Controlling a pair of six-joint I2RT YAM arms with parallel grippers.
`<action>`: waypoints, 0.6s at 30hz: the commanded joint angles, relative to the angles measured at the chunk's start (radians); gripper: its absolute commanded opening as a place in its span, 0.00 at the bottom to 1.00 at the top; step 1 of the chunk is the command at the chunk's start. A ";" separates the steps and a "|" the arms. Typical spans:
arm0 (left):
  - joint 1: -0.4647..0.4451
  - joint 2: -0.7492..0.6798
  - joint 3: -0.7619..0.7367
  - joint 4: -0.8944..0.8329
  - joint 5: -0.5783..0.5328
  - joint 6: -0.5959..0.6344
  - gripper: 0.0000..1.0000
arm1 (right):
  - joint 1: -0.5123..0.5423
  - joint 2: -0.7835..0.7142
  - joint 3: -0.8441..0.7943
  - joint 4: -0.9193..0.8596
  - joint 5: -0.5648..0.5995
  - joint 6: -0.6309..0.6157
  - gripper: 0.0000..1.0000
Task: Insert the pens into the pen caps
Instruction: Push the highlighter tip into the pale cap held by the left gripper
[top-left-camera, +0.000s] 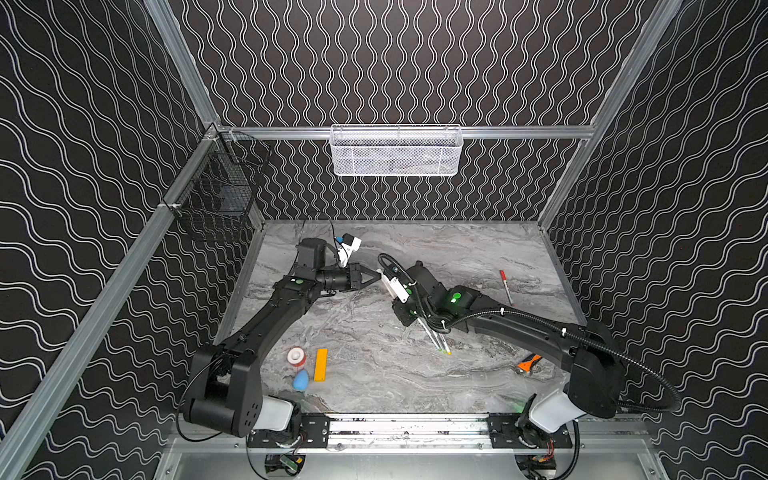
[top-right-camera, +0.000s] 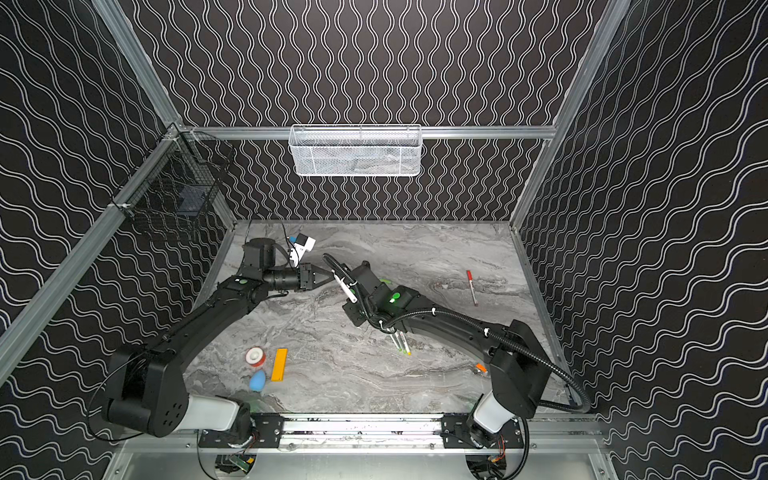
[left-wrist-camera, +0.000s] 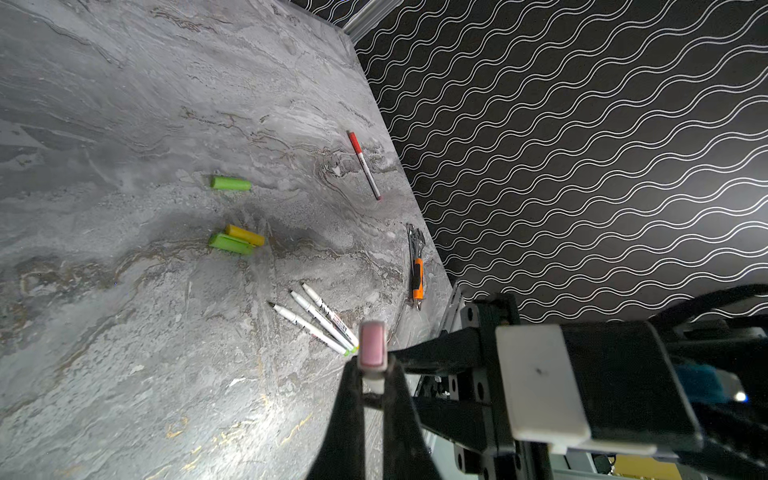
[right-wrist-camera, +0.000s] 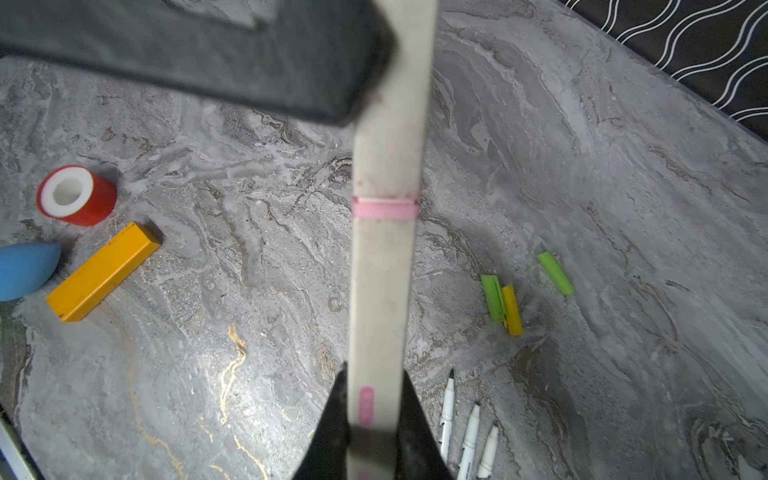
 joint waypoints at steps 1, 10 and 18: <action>-0.022 0.013 0.002 -0.057 0.067 0.017 0.00 | 0.015 -0.004 0.031 0.269 -0.048 -0.081 0.02; -0.022 0.029 -0.005 -0.016 0.128 -0.017 0.00 | 0.054 -0.111 -0.134 0.518 -0.029 -0.243 0.00; -0.022 0.041 -0.007 0.041 0.194 -0.052 0.00 | 0.068 -0.177 -0.233 0.607 0.010 -0.288 0.00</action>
